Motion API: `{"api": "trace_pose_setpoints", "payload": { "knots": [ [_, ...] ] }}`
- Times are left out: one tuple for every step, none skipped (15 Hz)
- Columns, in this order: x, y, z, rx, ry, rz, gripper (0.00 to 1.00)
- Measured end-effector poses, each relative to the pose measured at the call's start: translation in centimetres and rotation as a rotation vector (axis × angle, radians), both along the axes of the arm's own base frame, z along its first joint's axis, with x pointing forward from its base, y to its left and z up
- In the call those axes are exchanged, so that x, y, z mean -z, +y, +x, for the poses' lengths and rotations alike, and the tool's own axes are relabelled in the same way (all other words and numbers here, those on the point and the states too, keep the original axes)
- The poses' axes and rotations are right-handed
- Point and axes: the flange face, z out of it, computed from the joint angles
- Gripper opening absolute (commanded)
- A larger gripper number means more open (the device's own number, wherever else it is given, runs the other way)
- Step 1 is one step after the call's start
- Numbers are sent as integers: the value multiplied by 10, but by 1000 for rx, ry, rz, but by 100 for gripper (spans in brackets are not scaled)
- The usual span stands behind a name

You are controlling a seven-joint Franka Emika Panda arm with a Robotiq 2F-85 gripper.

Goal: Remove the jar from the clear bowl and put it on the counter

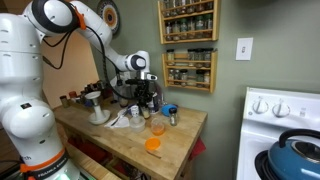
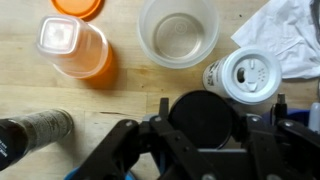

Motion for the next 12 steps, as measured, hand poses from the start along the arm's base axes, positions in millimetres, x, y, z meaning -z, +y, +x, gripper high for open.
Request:
{"api": "trace_pose_setpoints", "payload": {
  "knots": [
    [4,-1,1,9,10,6,88],
    [6,-2,3,20,16,14,96],
    [7,-3,4,30,20,21,99],
    [8,-4,5,40,22,27,100],
    [7,-5,6,49,21,34,100],
    [6,-6,8,59,16,41,100],
    [2,-7,10,68,8,47,100],
    [-2,-9,12,80,-3,55,100],
    [-9,-11,13,93,-18,63,100],
    [-18,-13,14,106,-40,74,100],
    [-30,-15,14,114,-71,88,100],
    [-44,-16,13,89,-107,104,100]
  ]
}}
